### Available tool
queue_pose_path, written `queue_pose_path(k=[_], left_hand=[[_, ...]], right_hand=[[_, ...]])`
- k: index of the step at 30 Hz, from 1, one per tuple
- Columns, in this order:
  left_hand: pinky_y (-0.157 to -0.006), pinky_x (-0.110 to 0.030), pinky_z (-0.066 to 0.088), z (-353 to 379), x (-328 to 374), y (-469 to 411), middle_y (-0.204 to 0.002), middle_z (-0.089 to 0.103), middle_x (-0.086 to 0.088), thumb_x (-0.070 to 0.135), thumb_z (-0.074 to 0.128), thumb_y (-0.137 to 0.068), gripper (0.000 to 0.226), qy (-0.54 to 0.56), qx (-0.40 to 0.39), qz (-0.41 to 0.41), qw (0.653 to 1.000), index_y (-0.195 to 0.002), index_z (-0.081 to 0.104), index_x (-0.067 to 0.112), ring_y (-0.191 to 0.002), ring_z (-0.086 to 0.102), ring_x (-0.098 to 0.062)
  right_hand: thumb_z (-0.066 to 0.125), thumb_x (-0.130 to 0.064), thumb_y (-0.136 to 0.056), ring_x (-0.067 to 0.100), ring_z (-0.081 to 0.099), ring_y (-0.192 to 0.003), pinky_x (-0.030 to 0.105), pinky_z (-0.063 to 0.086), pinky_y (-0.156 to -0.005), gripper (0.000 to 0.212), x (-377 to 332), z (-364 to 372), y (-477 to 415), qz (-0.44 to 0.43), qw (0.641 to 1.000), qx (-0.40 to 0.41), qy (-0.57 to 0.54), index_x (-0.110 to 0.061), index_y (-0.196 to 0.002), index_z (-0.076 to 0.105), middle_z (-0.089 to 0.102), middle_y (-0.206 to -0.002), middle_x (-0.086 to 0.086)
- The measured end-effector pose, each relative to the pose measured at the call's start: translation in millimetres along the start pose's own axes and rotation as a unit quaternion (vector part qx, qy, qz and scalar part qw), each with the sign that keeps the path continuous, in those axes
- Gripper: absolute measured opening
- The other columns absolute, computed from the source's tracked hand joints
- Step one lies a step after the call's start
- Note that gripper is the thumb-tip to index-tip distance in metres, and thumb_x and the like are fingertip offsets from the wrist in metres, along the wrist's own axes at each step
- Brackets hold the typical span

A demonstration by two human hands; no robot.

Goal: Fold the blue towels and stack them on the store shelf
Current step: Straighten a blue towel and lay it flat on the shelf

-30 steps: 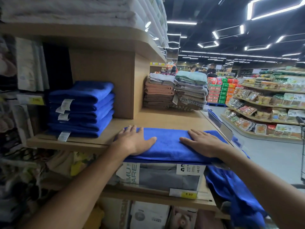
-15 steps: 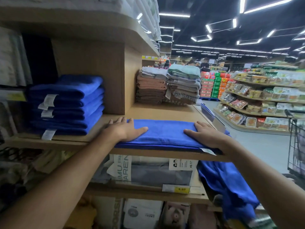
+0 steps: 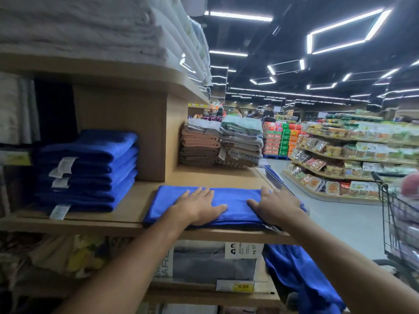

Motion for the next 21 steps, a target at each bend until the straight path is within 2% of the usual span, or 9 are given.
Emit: queue_pose_path(k=[3, 6, 7, 10, 12, 14, 17, 18, 21], left_hand=[[-0.126, -0.046, 0.002, -2, 1, 2, -0.17, 0.003, 0.003, 0.074, 0.021, -0.094, 0.089, -0.005, 0.002, 0.004, 1.0, -0.162, 0.009, 0.018, -0.156, 0.001, -0.014], [-0.126, -0.045, 0.002, -1, 2, 4, -0.17, 0.002, 0.003, 0.074, 0.02, -0.095, 0.088, -0.004, 0.001, 0.004, 1.0, -0.162, 0.008, 0.018, -0.156, 0.0, -0.013], [-0.126, -0.045, 0.002, -2, 2, 5, -0.17, 0.002, 0.003, 0.073, 0.02, -0.095, 0.088, -0.003, 0.002, 0.003, 1.0, -0.162, 0.008, 0.018, -0.155, 0.0, -0.013], [-0.125, -0.044, 0.001, -1, 1, 5, -0.17, 0.002, 0.002, 0.073, 0.02, -0.095, 0.088, 0.002, 0.002, 0.004, 1.0, -0.162, 0.007, 0.018, -0.155, -0.001, -0.013], [-0.125, -0.044, 0.0, -1, 1, 5, -0.17, 0.001, 0.002, 0.074, 0.019, -0.095, 0.088, 0.006, 0.003, 0.005, 1.0, -0.162, 0.006, 0.018, -0.155, -0.001, -0.013], [-0.125, -0.044, 0.0, 1, 0, 4, -0.17, 0.001, 0.003, 0.075, 0.018, -0.094, 0.089, 0.01, 0.003, 0.005, 1.0, -0.162, 0.006, 0.019, -0.156, -0.001, -0.013], [-0.125, -0.044, 0.0, 3, -1, 2, -0.169, 0.001, 0.002, 0.076, 0.017, -0.093, 0.091, 0.011, 0.007, 0.012, 1.0, -0.162, 0.006, 0.018, -0.156, -0.001, -0.014], [-0.125, -0.044, 0.001, 4, -2, 0, -0.169, 0.003, 0.002, 0.077, 0.017, -0.092, 0.092, 0.014, 0.011, 0.013, 1.0, -0.162, 0.008, 0.018, -0.156, 0.0, -0.014], [-0.125, -0.045, 0.004, 7, -3, -5, -0.169, 0.011, -0.001, 0.076, 0.019, -0.091, 0.091, 0.021, 0.042, 0.016, 0.999, -0.16, 0.016, 0.017, -0.155, 0.006, -0.016]], right_hand=[[0.059, -0.07, -0.086, 0.029, 0.058, -0.106, 0.037, 0.041, -0.076, 0.073, 4, -10, -8, 0.019, 0.992, -0.051, -0.112, -0.013, -0.13, 0.048, 0.062, -0.129, 0.011], [0.079, -0.051, -0.081, 0.022, 0.054, -0.094, 0.032, 0.04, -0.071, 0.072, 16, -22, -16, 0.069, 0.951, -0.115, -0.277, -0.005, -0.128, 0.05, 0.061, -0.121, 0.01], [0.082, -0.045, -0.08, 0.021, 0.057, -0.091, 0.031, 0.041, -0.068, 0.067, 22, -23, -18, 0.091, 0.919, -0.142, -0.356, -0.004, -0.125, 0.055, 0.063, -0.115, 0.01], [0.084, -0.031, -0.08, 0.025, 0.072, -0.074, 0.029, 0.058, -0.06, 0.054, 32, -24, -13, 0.162, 0.768, -0.219, -0.579, -0.006, -0.125, 0.065, 0.074, -0.098, 0.014], [0.082, -0.027, -0.082, 0.028, 0.074, -0.067, 0.036, 0.062, -0.058, 0.048, 37, -27, -12, 0.166, 0.701, -0.223, -0.657, -0.015, -0.127, 0.067, 0.077, -0.091, 0.015], [0.079, -0.027, -0.084, 0.029, 0.074, -0.065, 0.037, 0.061, -0.055, 0.041, 38, -31, -9, 0.151, 0.679, -0.234, -0.68, -0.021, -0.122, 0.066, 0.077, -0.089, 0.015], [0.077, -0.031, -0.086, 0.028, 0.075, -0.063, 0.034, 0.06, -0.053, 0.031, 33, -46, -4, 0.148, 0.674, -0.268, -0.672, -0.01, -0.108, 0.069, 0.077, -0.084, 0.015], [0.075, -0.03, -0.087, 0.029, 0.075, -0.067, 0.034, 0.061, -0.056, 0.031, 31, -52, -6, 0.14, 0.676, -0.27, -0.671, -0.008, -0.107, 0.068, 0.077, -0.086, 0.016], [0.071, -0.024, -0.087, 0.03, 0.068, -0.089, 0.036, 0.056, -0.087, 0.036, 18, -82, -16, 0.091, 0.656, -0.274, -0.698, -0.002, -0.114, 0.06, 0.067, -0.101, 0.02]])
Point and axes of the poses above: each hand's wrist, its own y-axis away from the middle knuckle, its own z-axis out of the palm, x = y × z, the point moved 2 cm from there along -y, towards the middle knuckle
